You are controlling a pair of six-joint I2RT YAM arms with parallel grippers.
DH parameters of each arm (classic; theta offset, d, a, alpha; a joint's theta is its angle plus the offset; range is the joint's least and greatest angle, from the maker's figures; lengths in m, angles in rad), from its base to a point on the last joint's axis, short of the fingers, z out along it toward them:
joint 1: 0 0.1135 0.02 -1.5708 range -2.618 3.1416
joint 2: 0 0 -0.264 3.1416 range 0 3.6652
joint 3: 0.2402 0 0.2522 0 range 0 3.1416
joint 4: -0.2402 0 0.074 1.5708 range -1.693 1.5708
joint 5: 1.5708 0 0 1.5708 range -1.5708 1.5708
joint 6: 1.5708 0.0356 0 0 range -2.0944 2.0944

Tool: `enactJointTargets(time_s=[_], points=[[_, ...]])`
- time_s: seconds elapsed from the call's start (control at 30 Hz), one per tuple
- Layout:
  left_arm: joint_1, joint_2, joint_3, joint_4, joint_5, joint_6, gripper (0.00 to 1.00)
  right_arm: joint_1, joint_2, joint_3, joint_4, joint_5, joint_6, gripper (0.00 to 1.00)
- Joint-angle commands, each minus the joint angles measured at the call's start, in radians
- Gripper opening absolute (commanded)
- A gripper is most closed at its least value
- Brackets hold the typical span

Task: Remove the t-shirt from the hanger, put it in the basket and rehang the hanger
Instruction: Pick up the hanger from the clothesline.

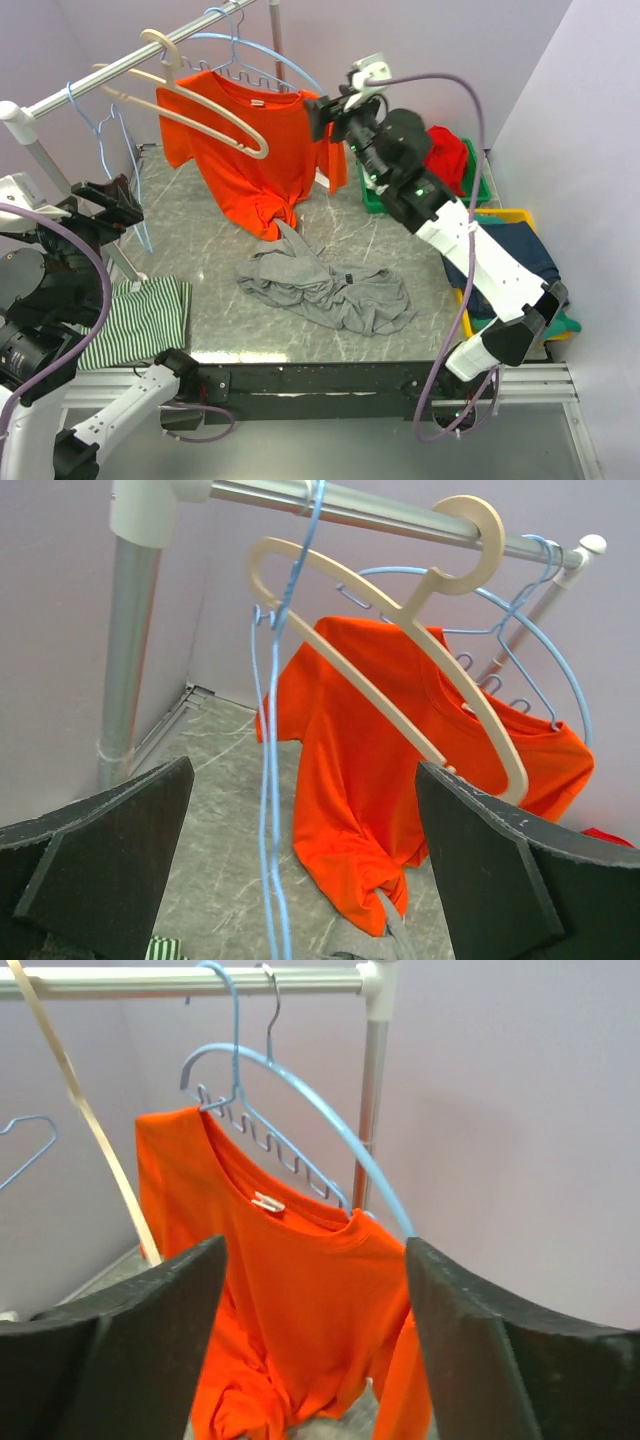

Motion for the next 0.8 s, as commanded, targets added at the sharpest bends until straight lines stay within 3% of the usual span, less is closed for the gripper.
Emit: enactJointTargets(time_s=[0.0,0.2,0.4,0.6,0.77], points=[[0.0,0.017,-0.004,0.046,0.044,0.015,0.99,-0.09,-0.016,0.042,-0.049,-0.291,0.046,0.74],[0.002,0.026,-0.019,0.054,0.068,0.015,0.99,-0.196,0.076,0.138,-0.063,-0.532,0.055,0.63],[0.0,0.029,-0.027,0.055,0.099,0.009,1.0,-0.23,0.244,0.354,-0.136,-0.673,0.008,0.61],[0.0,0.036,-0.037,0.055,0.116,0.003,0.99,-0.242,0.415,0.516,-0.136,-0.725,-0.012,0.63],[0.002,0.045,-0.04,0.051,0.119,0.003,1.0,-0.247,0.491,0.53,-0.073,-0.71,-0.021,0.63]])
